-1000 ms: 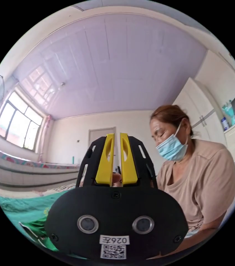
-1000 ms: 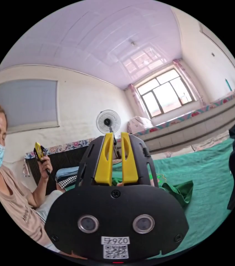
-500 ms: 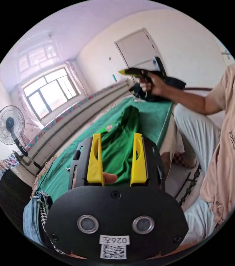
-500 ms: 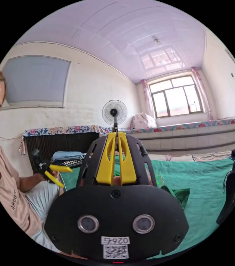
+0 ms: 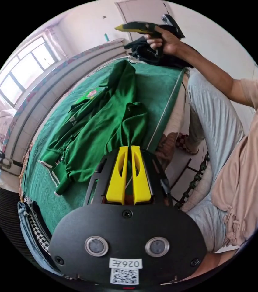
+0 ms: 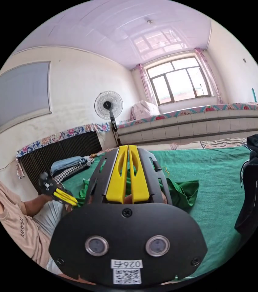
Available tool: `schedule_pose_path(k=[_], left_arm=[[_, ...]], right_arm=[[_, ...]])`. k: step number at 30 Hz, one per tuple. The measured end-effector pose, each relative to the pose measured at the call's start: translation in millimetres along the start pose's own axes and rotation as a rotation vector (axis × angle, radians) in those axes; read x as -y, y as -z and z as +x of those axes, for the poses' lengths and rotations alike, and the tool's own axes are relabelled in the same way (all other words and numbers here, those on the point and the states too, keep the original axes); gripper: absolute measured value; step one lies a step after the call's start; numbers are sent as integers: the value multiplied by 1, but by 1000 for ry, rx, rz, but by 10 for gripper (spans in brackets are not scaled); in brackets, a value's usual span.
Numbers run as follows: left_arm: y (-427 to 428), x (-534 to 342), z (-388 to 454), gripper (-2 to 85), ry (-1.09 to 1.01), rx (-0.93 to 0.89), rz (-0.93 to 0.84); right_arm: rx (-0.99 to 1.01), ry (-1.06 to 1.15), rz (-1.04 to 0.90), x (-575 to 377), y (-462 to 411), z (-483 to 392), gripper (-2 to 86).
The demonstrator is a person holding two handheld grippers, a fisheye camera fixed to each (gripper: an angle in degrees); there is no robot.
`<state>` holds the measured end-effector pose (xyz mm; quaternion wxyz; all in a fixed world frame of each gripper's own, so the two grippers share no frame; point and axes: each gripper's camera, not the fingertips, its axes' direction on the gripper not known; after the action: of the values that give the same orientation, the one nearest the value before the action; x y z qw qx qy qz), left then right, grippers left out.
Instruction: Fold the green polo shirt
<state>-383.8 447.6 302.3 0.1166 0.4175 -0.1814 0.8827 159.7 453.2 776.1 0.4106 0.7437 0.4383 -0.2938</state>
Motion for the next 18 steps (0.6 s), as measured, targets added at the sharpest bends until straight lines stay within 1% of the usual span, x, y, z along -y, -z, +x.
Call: schedule_pose_path(k=[3,7,9,11,13,15,18], left_arm=[[37,-17,-31,5,125,-30,184],[95,-49,-66,3,270,-5,437],[115,-64,-80,3,322,-18,525],[127,-77,-92,2,369,-39,571],[138,-93,-102,2,409,-21,601],[146,-103,-106,2,436,10,602],[161,-120,-109,2,471,69,622]], right_arm=[[12,32,-119,-28,-35,36,-6],[-13,82,-296,-81,-91,86,13],[-12,110,-369,-109,-115,107,18],[8,148,-450,-148,-144,134,22],[18,194,-501,-180,-165,150,21],[-5,256,-546,-213,-185,163,18],[-106,388,-612,-275,-222,179,13]])
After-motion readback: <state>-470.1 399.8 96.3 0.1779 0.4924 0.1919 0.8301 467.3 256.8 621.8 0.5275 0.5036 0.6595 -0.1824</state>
